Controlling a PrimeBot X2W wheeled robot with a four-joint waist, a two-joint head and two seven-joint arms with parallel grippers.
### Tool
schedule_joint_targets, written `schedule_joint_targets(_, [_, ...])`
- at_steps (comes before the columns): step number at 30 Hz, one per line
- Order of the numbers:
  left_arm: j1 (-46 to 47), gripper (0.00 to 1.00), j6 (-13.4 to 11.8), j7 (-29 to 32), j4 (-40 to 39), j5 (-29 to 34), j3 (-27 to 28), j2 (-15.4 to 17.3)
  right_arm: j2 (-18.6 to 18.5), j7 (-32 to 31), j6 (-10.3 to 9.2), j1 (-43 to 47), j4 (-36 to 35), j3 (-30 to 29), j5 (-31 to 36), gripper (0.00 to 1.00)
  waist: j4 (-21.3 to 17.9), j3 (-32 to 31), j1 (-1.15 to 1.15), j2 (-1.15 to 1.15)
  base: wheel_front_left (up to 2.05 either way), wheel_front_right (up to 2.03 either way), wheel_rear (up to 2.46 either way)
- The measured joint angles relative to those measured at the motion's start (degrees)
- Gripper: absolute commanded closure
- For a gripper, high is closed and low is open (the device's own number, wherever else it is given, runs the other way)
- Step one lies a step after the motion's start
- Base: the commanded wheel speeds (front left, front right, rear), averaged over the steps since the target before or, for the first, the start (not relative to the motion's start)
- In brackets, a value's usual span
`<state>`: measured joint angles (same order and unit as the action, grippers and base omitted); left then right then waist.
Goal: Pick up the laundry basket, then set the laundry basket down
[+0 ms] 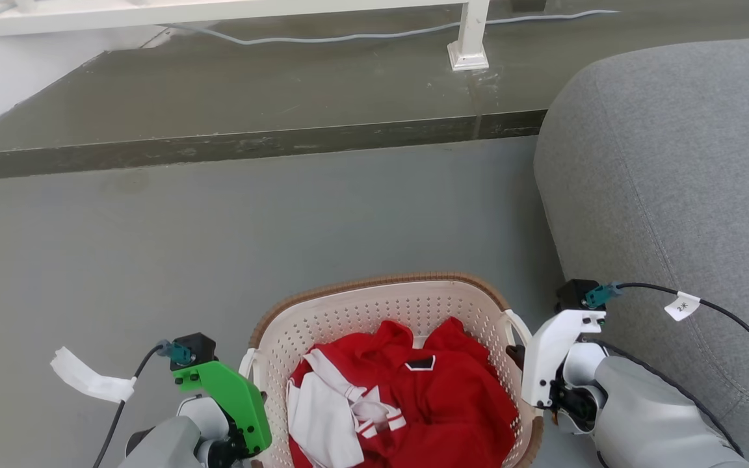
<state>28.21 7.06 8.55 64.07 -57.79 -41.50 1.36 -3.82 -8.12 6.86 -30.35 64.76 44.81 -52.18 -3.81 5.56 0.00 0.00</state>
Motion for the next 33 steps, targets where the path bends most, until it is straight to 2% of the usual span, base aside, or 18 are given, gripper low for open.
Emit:
schedule_joint_targets(22, [0.07, 1.0, -0.01, -0.07, -0.03, -1.12, -1.03, 0.26, -0.25, 0.33, 0.0, -0.3, -0.01, 1.31, -1.14, 1.0, -0.03, 0.95, 0.0, 0.0, 0.0, 0.0, 0.0])
schedule_joint_targets(33, [2.42, 1.0, 0.0, -2.16, -1.05, -1.12, -1.23, 1.02, -0.6, 2.14, 0.0, -2.71, -0.86, 1.57, -1.35, 1.0, -0.19, 4.22, 0.0, 0.0, 0.0, 0.0, 0.0])
